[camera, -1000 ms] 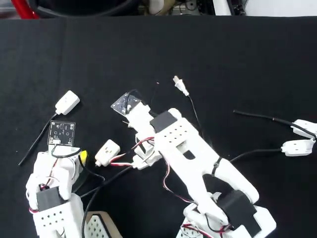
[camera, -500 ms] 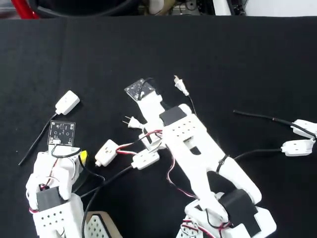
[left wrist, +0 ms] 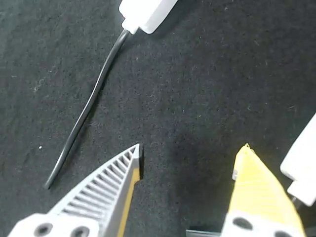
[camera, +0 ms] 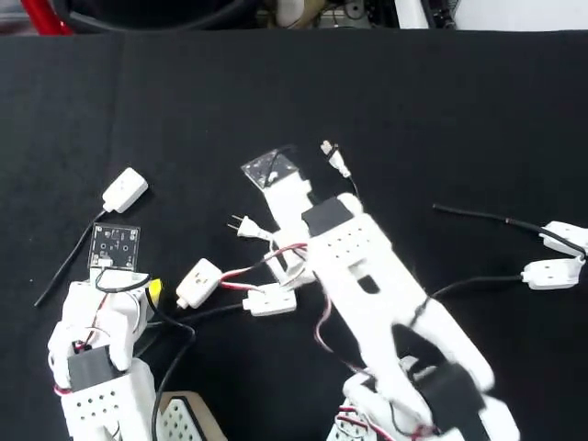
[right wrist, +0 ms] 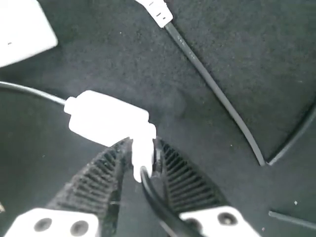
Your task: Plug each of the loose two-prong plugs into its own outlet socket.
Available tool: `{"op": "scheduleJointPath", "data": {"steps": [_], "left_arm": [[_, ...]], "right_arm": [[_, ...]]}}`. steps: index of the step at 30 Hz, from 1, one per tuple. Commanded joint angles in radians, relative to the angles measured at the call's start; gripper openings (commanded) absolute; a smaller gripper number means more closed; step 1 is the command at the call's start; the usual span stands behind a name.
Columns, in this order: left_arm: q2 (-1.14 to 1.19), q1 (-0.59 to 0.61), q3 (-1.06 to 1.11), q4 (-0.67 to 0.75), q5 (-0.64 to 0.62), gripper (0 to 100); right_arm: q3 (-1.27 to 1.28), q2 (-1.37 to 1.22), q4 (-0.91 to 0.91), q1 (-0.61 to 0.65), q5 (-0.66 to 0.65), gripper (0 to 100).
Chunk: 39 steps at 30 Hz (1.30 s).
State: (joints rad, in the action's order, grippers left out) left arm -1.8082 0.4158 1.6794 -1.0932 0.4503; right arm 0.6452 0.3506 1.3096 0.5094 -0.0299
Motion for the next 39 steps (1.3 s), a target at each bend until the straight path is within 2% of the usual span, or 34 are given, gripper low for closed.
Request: {"op": "scheduleJointPath", "data": {"steps": [1,4,9,16,21,29,35,39], "left_arm": [[-0.009,0.004,0.004,-0.003,0.008,30],[-0.009,0.004,0.004,-0.003,0.008,30],[-0.009,0.004,0.005,-0.003,0.008,30],[-0.009,0.004,0.005,-0.003,0.008,30],[-0.009,0.004,0.005,-0.003,0.009,30],[-0.009,0.002,0.005,-0.008,0.044,30],[-0.009,0.002,0.005,-0.008,0.044,30],[-0.009,0.002,0.005,-0.008,0.044,30]], "right_arm": [[-0.053,0.148,0.051,-0.032,0.014,1.5],[-0.01,0.252,0.072,-0.014,0.063,1.5],[0.139,0.309,0.009,0.143,0.238,1.2],[0.306,0.263,-0.23,0.11,0.434,1.2],[0.305,0.254,-0.236,0.097,0.471,1.2],[0.229,0.249,-0.08,0.038,0.473,1.2],[0.262,0.249,-0.117,0.041,0.466,1.2],[0.286,0.249,-0.153,0.089,0.499,1.2]]}}
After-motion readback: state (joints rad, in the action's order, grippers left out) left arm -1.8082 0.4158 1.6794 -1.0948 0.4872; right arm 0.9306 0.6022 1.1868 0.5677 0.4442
